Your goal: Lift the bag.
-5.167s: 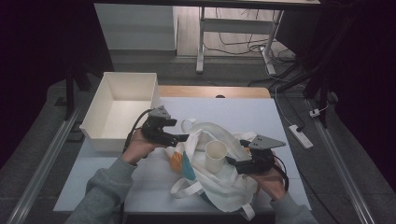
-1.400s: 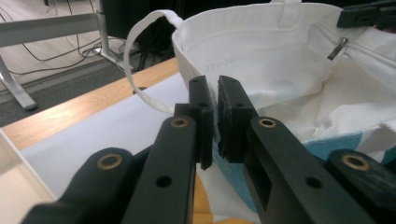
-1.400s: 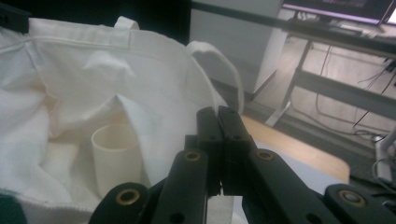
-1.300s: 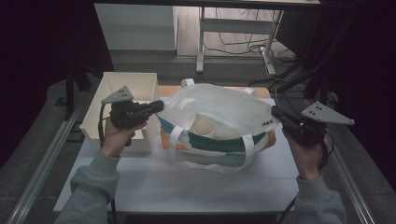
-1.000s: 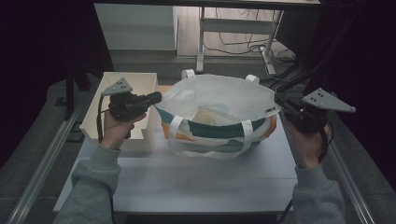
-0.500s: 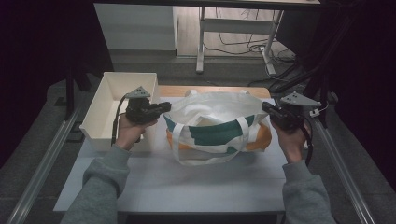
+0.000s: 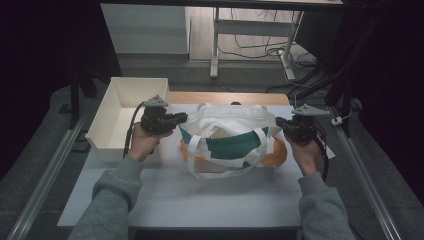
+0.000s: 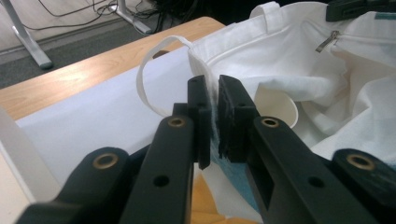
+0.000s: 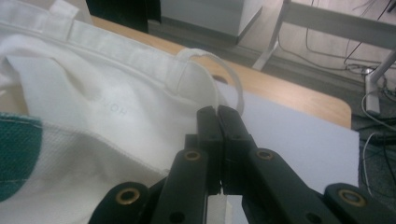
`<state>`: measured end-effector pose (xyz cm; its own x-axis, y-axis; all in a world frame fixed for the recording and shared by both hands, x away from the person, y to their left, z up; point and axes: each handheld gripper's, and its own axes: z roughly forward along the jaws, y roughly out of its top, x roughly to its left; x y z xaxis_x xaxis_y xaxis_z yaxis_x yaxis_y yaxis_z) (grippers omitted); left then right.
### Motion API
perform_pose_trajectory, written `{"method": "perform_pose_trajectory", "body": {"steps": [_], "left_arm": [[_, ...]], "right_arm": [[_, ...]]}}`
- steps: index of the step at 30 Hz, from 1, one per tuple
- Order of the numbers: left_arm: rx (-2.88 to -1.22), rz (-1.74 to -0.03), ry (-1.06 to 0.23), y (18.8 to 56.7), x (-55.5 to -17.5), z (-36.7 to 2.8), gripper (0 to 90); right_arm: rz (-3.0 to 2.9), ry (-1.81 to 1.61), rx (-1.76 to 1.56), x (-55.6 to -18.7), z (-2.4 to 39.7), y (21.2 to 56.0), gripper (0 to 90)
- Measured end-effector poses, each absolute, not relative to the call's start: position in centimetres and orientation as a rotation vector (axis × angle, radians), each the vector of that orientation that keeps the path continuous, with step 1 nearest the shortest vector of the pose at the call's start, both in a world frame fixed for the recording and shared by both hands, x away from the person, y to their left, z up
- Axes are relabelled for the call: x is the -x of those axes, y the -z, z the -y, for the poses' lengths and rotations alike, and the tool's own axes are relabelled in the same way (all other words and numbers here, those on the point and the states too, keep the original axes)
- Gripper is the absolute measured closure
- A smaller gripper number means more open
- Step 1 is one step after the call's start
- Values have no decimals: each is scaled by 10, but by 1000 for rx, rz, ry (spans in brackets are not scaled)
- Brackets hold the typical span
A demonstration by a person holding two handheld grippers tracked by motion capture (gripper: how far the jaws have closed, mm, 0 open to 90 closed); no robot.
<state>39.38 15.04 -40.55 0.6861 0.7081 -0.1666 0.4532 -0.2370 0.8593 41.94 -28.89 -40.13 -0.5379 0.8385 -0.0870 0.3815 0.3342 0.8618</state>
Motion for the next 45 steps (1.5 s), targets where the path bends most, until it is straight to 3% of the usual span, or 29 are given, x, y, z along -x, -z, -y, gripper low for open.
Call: {"method": "perform_pose_trajectory", "body": {"steps": [12,14,17,21,24,34,45], "left_arm": [[-1888,-933,-306,412,-398,-148,803],[-1882,-934,-307,412,-398,-148,724],[-1854,-927,-337,408,-393,-149,515],[-1830,-905,-348,403,-382,-153,415],[-1836,-889,-351,402,-370,-157,383],[-1863,-883,-373,406,-324,-185,339],[-1912,-900,-337,435,-289,-198,322]], "right_arm": [[-2097,-1122,-1095,-426,291,414,871],[-2080,-1149,-1085,-425,291,412,781],[-2044,-1218,-1097,-420,296,405,592],[-2030,-1302,-1069,-407,302,397,471],[-2043,-1349,-1044,-397,305,396,438],[-2036,-1429,-974,-357,324,393,416],[-2116,-1346,-996,-333,333,429,420]]}}
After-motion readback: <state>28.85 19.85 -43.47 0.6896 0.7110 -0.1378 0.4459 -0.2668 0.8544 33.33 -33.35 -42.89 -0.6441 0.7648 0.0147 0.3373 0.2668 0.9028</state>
